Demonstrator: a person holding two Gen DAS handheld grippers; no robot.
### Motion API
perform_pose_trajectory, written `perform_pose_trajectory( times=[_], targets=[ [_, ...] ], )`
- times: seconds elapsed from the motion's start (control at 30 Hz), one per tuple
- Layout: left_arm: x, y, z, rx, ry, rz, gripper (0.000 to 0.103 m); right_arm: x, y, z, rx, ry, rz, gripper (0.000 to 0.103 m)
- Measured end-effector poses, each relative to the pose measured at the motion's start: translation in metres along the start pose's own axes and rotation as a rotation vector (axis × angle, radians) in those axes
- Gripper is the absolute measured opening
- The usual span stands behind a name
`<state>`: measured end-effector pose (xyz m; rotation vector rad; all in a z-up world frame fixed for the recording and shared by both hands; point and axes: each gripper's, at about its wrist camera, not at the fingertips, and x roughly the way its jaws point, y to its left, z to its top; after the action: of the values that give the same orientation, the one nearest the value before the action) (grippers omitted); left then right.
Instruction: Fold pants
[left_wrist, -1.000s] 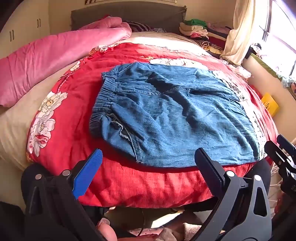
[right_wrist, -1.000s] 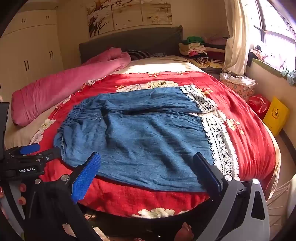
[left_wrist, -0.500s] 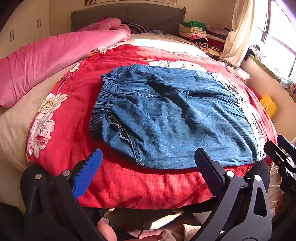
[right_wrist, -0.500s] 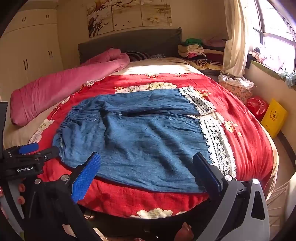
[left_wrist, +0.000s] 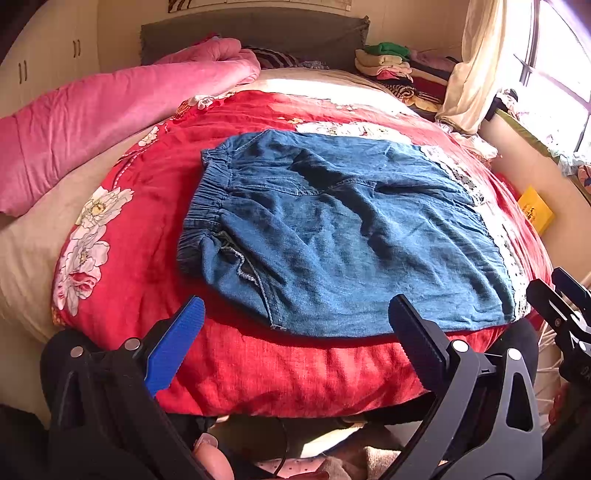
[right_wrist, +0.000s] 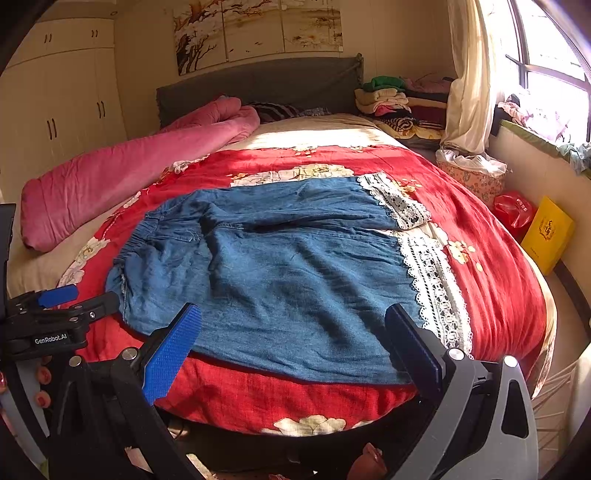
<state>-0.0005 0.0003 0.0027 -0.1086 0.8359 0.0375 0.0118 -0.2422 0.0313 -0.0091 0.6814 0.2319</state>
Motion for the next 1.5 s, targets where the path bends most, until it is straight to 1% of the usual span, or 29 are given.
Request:
perform_pose_trajectory(
  times=[0.5, 0.93, 1.2, 1.37, 1.5],
  targets=[
    [0.000, 0.001, 0.001, -0.002, -0.001, -0.003, 0.094, 0.000, 0.000, 0.002, 0.000, -0.002, -0.001, 0.099],
    [-0.001, 0.002, 0.002, 0.001, -0.003, -0.002, 0.094, 0.004, 0.005, 0.004, -0.008, 0.003, 0.014, 0.099],
    [0.000, 0.003, 0.004, 0.000, -0.004, -0.011, 0.094, 0.017, 0.009, 0.008, -0.026, 0.031, 0.031, 0.099],
    [0.009, 0.014, 0.010, -0.019, 0.004, -0.032, 0.094, 0.030, 0.009, 0.015, -0.026, 0.054, 0.053, 0.099],
    [0.021, 0.029, 0.021, -0.027, 0.015, -0.026, 0.094, 0.044, 0.006, 0.026, -0.012, 0.081, 0.085, 0.099]
  ],
)
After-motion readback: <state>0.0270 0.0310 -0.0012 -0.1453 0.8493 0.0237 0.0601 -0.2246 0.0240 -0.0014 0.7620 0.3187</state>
